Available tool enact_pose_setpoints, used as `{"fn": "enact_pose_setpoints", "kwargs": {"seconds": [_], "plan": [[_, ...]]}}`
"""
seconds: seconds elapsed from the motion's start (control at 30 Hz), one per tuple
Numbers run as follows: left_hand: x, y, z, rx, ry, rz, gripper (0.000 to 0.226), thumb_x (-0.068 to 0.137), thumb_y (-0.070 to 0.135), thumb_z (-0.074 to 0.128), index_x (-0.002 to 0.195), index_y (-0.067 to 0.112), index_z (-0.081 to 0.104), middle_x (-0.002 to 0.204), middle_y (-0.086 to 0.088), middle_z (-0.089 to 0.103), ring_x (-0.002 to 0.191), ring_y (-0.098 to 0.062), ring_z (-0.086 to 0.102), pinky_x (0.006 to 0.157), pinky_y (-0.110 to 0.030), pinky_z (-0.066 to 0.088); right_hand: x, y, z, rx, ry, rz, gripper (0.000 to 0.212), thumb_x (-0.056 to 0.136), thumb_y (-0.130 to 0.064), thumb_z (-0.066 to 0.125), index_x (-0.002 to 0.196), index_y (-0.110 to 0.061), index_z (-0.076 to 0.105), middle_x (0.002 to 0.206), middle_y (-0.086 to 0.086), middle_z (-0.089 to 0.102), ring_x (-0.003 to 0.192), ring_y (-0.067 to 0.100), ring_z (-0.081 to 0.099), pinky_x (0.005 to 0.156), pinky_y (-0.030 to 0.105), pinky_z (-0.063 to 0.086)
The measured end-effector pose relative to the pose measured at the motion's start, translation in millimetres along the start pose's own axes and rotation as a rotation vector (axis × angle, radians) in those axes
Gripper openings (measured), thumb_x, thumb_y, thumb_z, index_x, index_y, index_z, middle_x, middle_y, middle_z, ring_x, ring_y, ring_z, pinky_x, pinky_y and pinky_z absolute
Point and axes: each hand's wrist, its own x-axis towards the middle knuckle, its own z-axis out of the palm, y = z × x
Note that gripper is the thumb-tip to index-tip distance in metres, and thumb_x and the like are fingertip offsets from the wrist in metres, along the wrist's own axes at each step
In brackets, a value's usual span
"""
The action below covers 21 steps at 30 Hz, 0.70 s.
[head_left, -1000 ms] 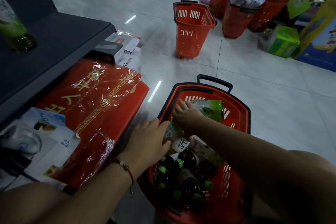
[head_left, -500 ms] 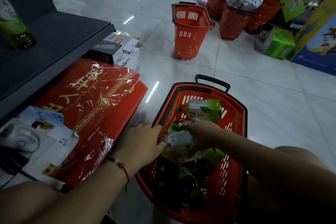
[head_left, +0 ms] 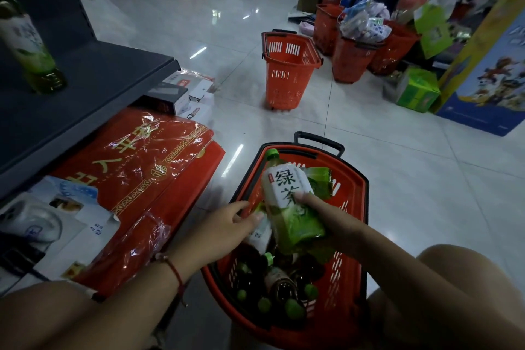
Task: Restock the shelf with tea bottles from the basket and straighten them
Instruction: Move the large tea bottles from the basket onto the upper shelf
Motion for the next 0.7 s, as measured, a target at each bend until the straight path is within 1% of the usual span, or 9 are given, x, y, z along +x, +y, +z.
{"fn": "enact_pose_setpoints", "kwargs": {"seconds": [0.03, 0.13, 0.2, 0.27, 0.37, 0.47, 0.6, 0.63, 0.7], "plan": [[-2, 4, 1, -0.133, -0.032, -0.010, 0.058, 0.084, 0.065, 0.050, 0.136, 0.038, 0.045, 0.104, 0.018, 0.061, 0.089, 0.004, 0.056, 0.076, -0.022, 0.047, -5, 0, 8, 0.063, -0.011, -0.018, 0.045, 0.092, -0.045, 0.059, 0.122, -0.012, 0.062, 0.110, 0.012, 0.074, 0.095, 0.028, 0.073, 0.077, 0.040, 0.061], [-9, 12, 6, -0.496, -0.109, -0.023, 0.062, 0.073, 0.069, 0.055, 0.130, 0.043, 0.050, 0.112, 0.013, 0.069, 0.097, -0.006, 0.066, 0.086, -0.031, 0.054, -14, 3, 29, 0.113, -0.021, -0.080, 0.045, 0.090, -0.048, 0.062, 0.124, -0.019, 0.061, 0.115, 0.011, 0.073, 0.108, 0.031, 0.069, 0.098, 0.051, 0.052], [-14, 14, 7, -0.639, -0.087, -0.017, 0.058, 0.076, 0.061, 0.060, 0.129, 0.040, 0.049, 0.111, 0.009, 0.070, 0.094, -0.007, 0.070, 0.078, -0.028, 0.057, -18, 5, 44, 0.106, -0.058, -0.111, 0.047, 0.089, -0.052, 0.063, 0.125, -0.022, 0.061, 0.118, 0.010, 0.072, 0.112, 0.030, 0.068, 0.104, 0.054, 0.047], [-20, 15, 7, -0.674, 0.022, 0.011, 0.060, 0.075, 0.056, 0.067, 0.127, 0.035, 0.048, 0.106, 0.007, 0.071, 0.085, -0.004, 0.071, 0.071, -0.023, 0.057, -23, 6, 59, 0.074, -0.097, -0.149, 0.048, 0.089, -0.055, 0.061, 0.124, -0.022, 0.063, 0.118, 0.007, 0.072, 0.112, 0.027, 0.068, 0.106, 0.052, 0.045], [-26, 14, 0, -0.658, 0.138, 0.021, 0.067, 0.064, 0.062, 0.074, 0.122, 0.037, 0.052, 0.103, 0.006, 0.073, 0.090, -0.011, 0.072, 0.084, -0.037, 0.057, -37, 1, 78, 0.012, -0.128, -0.228, 0.041, 0.096, -0.055, 0.051, 0.122, -0.026, 0.063, 0.116, 0.002, 0.074, 0.109, 0.021, 0.070, 0.104, 0.047, 0.048], [-38, 14, -13, -0.739, 0.177, 0.059, 0.057, 0.071, 0.056, 0.072, 0.122, 0.037, 0.055, 0.105, 0.002, 0.073, 0.093, -0.019, 0.072, 0.085, -0.045, 0.056, -53, -4, 90, -0.079, -0.169, -0.360, 0.043, 0.094, -0.049, 0.056, 0.132, -0.030, 0.055, 0.120, 0.000, 0.071, 0.109, 0.017, 0.070, 0.097, 0.038, 0.054], [-66, 26, -35, -0.757, 0.281, 0.109, 0.033, 0.081, 0.049, 0.063, 0.112, 0.040, 0.059, 0.093, 0.011, 0.075, 0.084, -0.008, 0.072, 0.069, -0.029, 0.058, -75, -16, 109, -0.203, -0.200, -0.533, 0.055, 0.089, -0.030, 0.071, 0.135, -0.040, 0.043, 0.120, -0.005, 0.071, 0.107, 0.013, 0.070, 0.096, 0.034, 0.054], [-75, 29, -42, -0.756, 0.299, 0.113, 0.035, 0.079, 0.051, 0.063, 0.113, 0.040, 0.059, 0.095, 0.010, 0.075, 0.086, -0.008, 0.072, 0.070, -0.029, 0.058, -81, -22, 115, -0.217, -0.210, -0.569, 0.056, 0.088, -0.026, 0.072, 0.134, -0.040, 0.043, 0.118, -0.006, 0.071, 0.106, 0.012, 0.070, 0.093, 0.030, 0.055], [-94, 34, -59, -0.756, 0.330, 0.124, 0.049, 0.074, 0.056, 0.068, 0.119, 0.039, 0.058, 0.104, 0.006, 0.073, 0.095, -0.014, 0.071, 0.083, -0.038, 0.057, -92, -36, 129, -0.215, -0.254, -0.617, 0.054, 0.088, -0.020, 0.072, 0.133, -0.038, 0.046, 0.115, -0.005, 0.073, 0.103, 0.012, 0.071, 0.085, 0.024, 0.057]]}}
